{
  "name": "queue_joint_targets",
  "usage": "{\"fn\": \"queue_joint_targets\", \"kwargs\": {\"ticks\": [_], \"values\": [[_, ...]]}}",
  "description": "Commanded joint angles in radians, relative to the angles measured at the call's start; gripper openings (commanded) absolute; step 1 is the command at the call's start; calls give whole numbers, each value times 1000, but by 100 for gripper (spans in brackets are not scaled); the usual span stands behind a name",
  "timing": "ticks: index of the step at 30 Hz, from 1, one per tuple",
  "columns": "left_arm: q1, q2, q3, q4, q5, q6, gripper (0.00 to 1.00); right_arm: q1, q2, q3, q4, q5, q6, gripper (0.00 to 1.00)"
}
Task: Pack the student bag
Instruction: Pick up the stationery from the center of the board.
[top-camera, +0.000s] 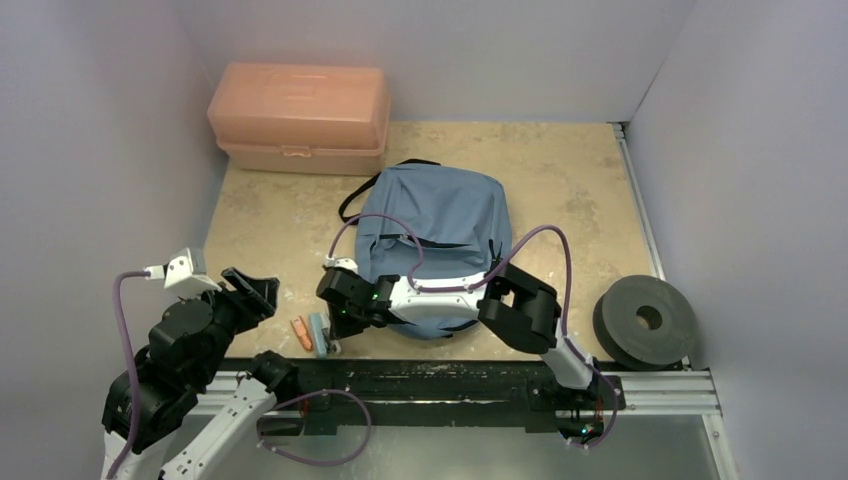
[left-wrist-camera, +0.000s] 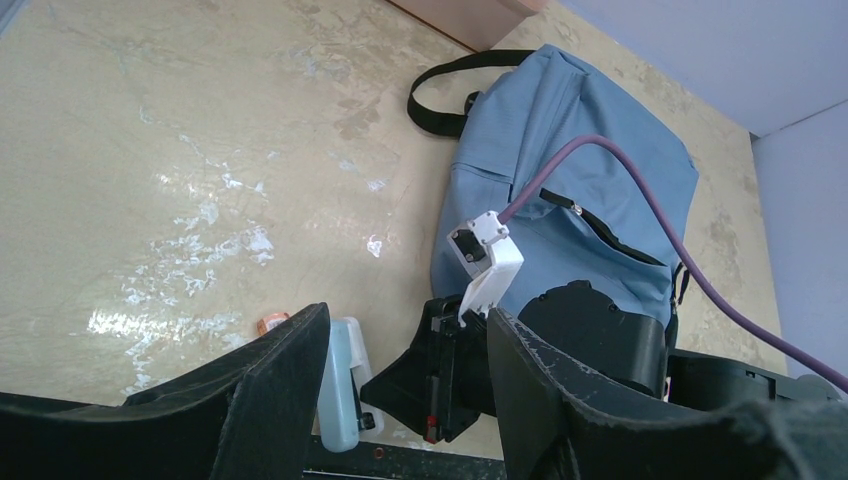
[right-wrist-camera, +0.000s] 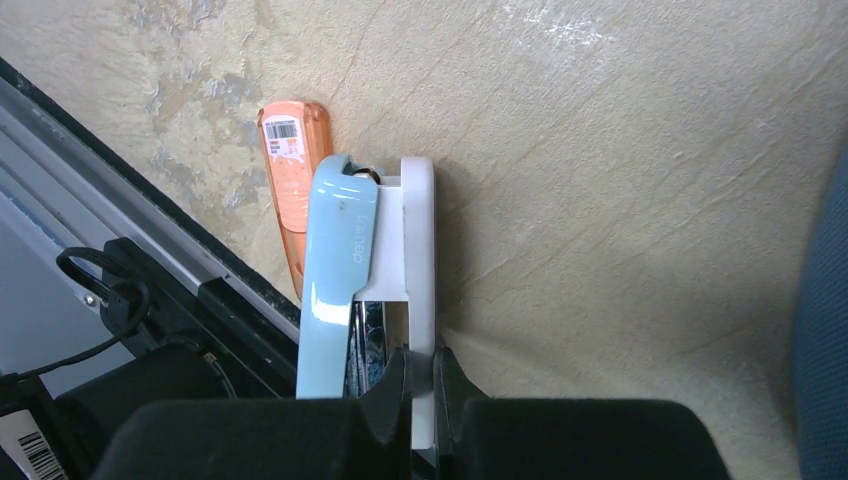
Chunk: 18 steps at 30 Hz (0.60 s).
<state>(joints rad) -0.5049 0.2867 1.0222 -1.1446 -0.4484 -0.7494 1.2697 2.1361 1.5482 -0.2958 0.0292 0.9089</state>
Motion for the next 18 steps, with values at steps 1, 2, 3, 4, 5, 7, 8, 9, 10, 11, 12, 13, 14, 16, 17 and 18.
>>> {"fn": "queue_joint_targets", "kwargs": {"ticks": [1,2,3,4,5,7,8,9,10,11,12,13,14,16,17,18], "values": [[3,-11,-7,29,3,-5,58,3,-17,8,-3,-7,7,0],[3,-11,-7,29,4,-5,58,3,-17,7,-3,-8,8,0],[3,-9,-7,28,5,-5,58,3,-18,8,-5,-8,8,0],[3,-8,-8,27,5,-4,58,3,-18,8,-4,-6,7,0],[4,-8,-8,28,5,-4,58,3,-22,7,-5,2,2,0],[3,-5,-7,29,4,-5,58,3,-49,-4,12,13,-13,0],[3,-5,-8,31,4,-5,58,3,-74,-21,41,16,-27,0],[3,-3,-8,31,4,-5,58,3,-101,-42,68,21,-43,0],[3,-2,-8,34,4,-5,58,2,-130,-58,98,21,-61,0],[3,1,-8,37,5,-5,58,1,-156,-72,120,16,-85,0],[3,5,-8,40,5,-5,58,-2,-182,-82,143,0,-110,0],[3,11,-9,43,7,-4,58,-7,-210,-92,165,-13,-125,0],[3,19,-10,46,10,-3,58,-13,-241,-106,181,-24,-136,0],[3,38,-10,59,23,3,59,-35,-306,-146,220,-58,-149,0],[3,51,-9,67,31,11,59,-54,-341,-165,239,-83,-156,0],[3,65,-6,77,38,23,59,-70,-378,-184,244,-98,-163,0]]}}
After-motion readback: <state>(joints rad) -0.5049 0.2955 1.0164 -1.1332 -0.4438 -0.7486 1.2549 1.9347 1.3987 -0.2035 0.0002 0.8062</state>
